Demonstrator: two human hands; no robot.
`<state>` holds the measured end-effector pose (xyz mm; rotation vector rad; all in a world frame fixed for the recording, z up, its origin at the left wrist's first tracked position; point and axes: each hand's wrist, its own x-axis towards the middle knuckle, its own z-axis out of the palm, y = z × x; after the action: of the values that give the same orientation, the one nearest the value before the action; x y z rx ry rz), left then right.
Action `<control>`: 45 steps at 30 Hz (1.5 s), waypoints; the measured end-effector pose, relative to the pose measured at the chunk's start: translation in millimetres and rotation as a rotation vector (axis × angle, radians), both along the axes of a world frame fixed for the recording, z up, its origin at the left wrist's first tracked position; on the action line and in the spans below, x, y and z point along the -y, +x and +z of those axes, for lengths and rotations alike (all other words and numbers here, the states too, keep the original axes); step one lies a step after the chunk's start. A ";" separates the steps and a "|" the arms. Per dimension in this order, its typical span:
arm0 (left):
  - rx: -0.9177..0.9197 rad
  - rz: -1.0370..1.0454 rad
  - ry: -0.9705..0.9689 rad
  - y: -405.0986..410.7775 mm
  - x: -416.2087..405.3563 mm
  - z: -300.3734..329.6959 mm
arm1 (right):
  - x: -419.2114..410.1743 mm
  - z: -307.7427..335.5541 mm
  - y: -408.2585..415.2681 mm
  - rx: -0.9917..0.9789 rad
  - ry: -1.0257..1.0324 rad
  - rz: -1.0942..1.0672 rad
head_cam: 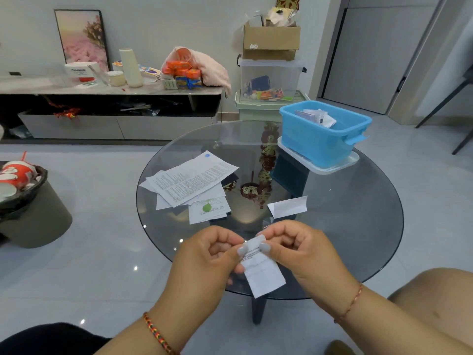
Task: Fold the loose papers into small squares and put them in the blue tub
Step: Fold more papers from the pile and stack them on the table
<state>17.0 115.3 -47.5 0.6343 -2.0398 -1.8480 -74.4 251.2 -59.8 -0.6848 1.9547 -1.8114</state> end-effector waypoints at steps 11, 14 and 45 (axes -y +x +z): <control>0.051 -0.090 -0.033 -10.2 -6.0 2.3 | 0.2 -3.1 -5.3 -0.037 0.039 -0.132; 0.051 -0.098 -0.028 -15.8 -8.5 0.4 | -1.0 -6.9 -9.1 -0.048 0.042 -0.183; -0.136 -0.032 -0.012 -15.1 -10.5 5.9 | -5.4 -3.0 -7.4 -0.160 -0.111 -0.102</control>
<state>1.9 125.8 -41.6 0.4614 -1.9822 -1.8420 -81.8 256.6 -62.8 -0.8012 2.0362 -1.9940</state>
